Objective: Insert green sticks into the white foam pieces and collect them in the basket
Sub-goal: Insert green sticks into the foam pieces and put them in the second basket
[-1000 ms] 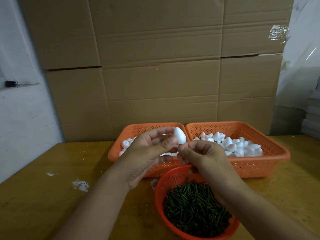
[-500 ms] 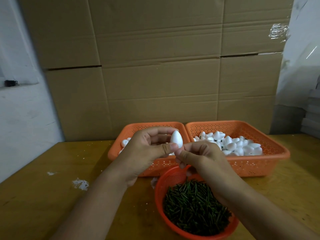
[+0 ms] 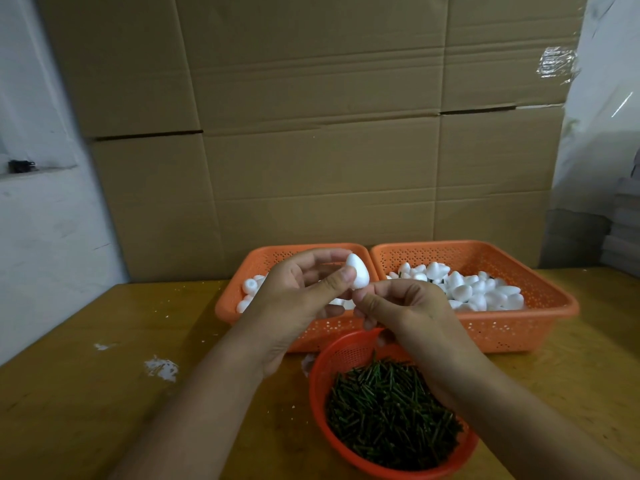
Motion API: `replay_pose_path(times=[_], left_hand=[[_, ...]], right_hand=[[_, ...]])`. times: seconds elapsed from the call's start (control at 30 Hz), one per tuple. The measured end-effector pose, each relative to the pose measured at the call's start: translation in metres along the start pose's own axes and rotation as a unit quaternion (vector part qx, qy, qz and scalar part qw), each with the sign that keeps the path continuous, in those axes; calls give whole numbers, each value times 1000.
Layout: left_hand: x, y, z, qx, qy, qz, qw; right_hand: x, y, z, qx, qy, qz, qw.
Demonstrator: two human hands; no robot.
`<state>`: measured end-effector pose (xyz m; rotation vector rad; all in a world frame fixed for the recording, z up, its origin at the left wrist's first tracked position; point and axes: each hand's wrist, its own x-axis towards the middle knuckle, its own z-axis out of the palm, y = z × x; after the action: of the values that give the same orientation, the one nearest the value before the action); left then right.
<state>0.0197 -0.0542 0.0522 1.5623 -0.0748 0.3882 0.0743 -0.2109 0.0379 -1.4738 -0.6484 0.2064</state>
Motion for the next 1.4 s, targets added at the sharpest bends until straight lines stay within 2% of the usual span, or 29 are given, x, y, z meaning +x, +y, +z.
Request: replay_pose_path(times=[0.13,0.33,0.5,0.7,0.97,1.23,1.3,1.4], left_hand=[[0,-2,-1,-21,-1,-12,1000],[4,-4,-5,-109,0,-58,992],[5,-5,-7,-139,-19,-72,987],[6,-6,-10,-127,-38,-65,989],[6,-11,-8,-69,-5,-36,997],[6,-12,-7,-62,-5,-35,997],[6,-11,-6,-39,17,-41,998],[10,-12,-10,-14,111,-45,993]], right_hand=[[1,1,1,-1,-11,11,1000],[2,3,1,57,-34,55,996],[5,3,0,114,-61,76,989],[4,6,1,103,-44,66,991],[4,9,2,93,-48,49,993],[6,11,0,77,-36,49,995],[9,11,-2,74,-20,71,994],[19,10,-17,95,20,132,986]])
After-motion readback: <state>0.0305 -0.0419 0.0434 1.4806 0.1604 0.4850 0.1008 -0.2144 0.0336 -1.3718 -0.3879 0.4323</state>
